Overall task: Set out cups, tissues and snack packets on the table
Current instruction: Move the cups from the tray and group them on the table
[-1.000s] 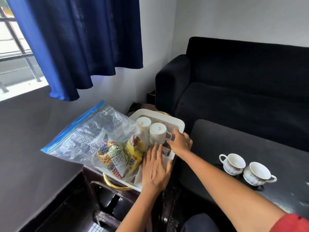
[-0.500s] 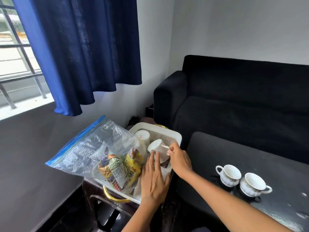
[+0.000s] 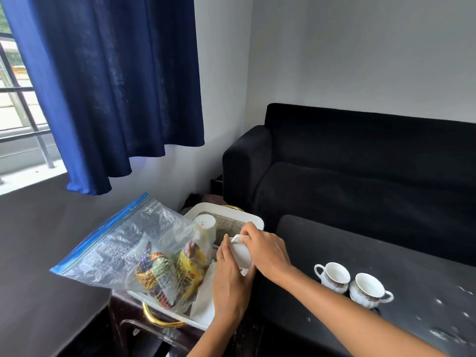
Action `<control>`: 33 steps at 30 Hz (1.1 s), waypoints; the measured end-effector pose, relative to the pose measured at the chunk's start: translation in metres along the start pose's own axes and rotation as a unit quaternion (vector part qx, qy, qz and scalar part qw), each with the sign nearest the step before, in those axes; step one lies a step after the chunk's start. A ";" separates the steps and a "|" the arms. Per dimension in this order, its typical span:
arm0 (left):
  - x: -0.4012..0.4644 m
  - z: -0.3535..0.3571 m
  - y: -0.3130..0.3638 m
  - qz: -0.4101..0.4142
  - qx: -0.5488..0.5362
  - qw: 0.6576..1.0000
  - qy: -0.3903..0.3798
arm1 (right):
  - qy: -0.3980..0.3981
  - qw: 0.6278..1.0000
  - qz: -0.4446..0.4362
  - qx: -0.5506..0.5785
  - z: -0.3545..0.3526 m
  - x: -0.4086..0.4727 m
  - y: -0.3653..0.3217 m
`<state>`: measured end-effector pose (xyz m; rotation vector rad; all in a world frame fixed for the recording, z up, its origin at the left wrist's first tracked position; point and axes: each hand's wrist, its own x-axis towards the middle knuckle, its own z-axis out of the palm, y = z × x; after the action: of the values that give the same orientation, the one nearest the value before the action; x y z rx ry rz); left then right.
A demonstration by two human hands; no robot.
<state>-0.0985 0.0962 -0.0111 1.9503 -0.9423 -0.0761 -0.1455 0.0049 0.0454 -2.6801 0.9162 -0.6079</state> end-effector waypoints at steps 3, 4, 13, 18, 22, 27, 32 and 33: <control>0.002 0.001 0.003 -0.030 -0.060 0.998 0.013 | -0.009 1.000 -0.008 0.005 -0.008 0.003 -0.007; 0.003 0.001 0.003 -0.045 -0.078 0.996 0.019 | -0.017 1.000 0.000 0.024 -0.011 0.004 -0.008; 0.024 -0.007 0.013 -0.281 -0.383 0.879 0.045 | 0.015 0.919 0.190 0.346 -0.011 -0.019 0.016; 0.021 -0.008 0.018 -0.333 -0.497 0.801 -0.026 | -0.022 0.906 0.209 0.367 0.012 -0.053 0.021; 0.010 0.002 0.038 -0.347 -0.521 0.776 -0.072 | 0.054 0.908 0.215 0.356 0.025 -0.068 0.013; -0.017 0.020 0.058 -0.317 -0.504 0.790 -0.148 | 0.189 0.895 0.258 0.311 0.028 -0.079 0.020; -0.048 0.034 0.071 -0.257 -0.440 0.831 -0.223 | 0.222 0.876 0.304 0.301 0.028 -0.099 0.052; -0.053 0.036 0.072 -0.237 -0.429 0.836 -0.248 | 0.229 0.872 0.313 0.300 0.028 -0.104 0.059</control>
<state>-0.1926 0.0855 0.0077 1.2532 -0.5381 -1.1424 -0.2381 0.0278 -0.0324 -1.5814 1.3467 -1.1468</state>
